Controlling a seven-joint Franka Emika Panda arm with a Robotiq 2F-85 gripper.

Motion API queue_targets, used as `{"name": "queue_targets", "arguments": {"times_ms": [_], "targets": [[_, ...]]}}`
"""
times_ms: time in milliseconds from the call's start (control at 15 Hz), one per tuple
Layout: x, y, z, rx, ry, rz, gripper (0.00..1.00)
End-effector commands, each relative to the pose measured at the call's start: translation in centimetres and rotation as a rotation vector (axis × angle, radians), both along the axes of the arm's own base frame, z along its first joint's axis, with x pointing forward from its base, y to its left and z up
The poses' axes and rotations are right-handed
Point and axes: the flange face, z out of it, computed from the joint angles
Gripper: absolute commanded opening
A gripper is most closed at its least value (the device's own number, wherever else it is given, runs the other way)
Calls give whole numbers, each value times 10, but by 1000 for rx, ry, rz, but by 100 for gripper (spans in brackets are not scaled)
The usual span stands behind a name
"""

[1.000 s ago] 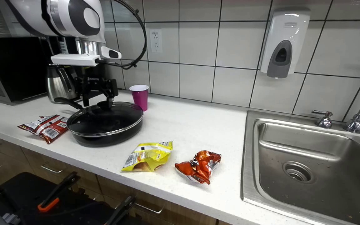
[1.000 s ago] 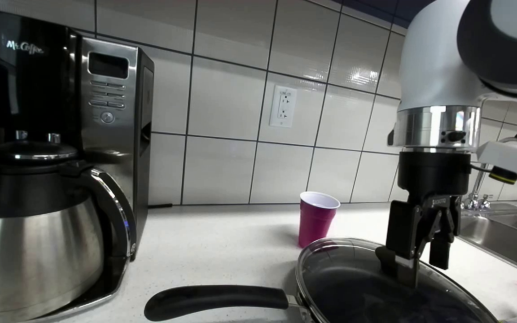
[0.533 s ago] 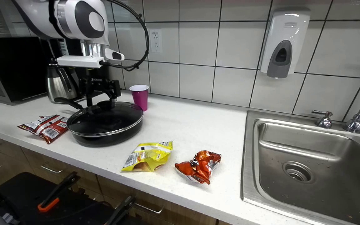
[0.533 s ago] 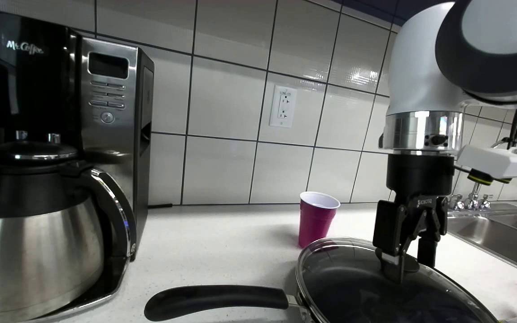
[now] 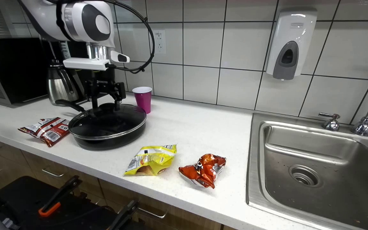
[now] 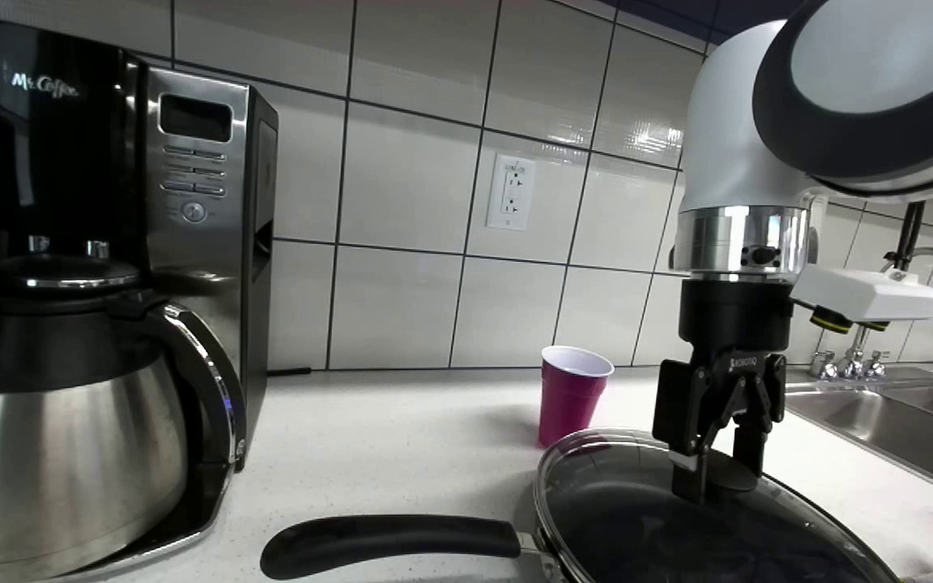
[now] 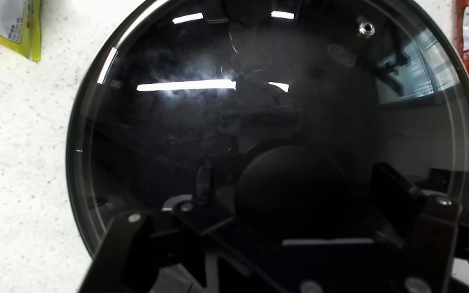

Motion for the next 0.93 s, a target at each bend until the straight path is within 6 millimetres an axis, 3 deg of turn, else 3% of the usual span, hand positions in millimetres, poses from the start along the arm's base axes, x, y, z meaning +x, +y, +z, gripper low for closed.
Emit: {"name": "queue_targets", "arguments": {"times_ms": [0,200,267,867], "targets": [[11,-1,3,0,-2,-3,68],[12,-2,8,2,-4,-1,42],[12,-2,10,2,-5,-2,39],[6,-3,39,0,-52,-3,39]]}}
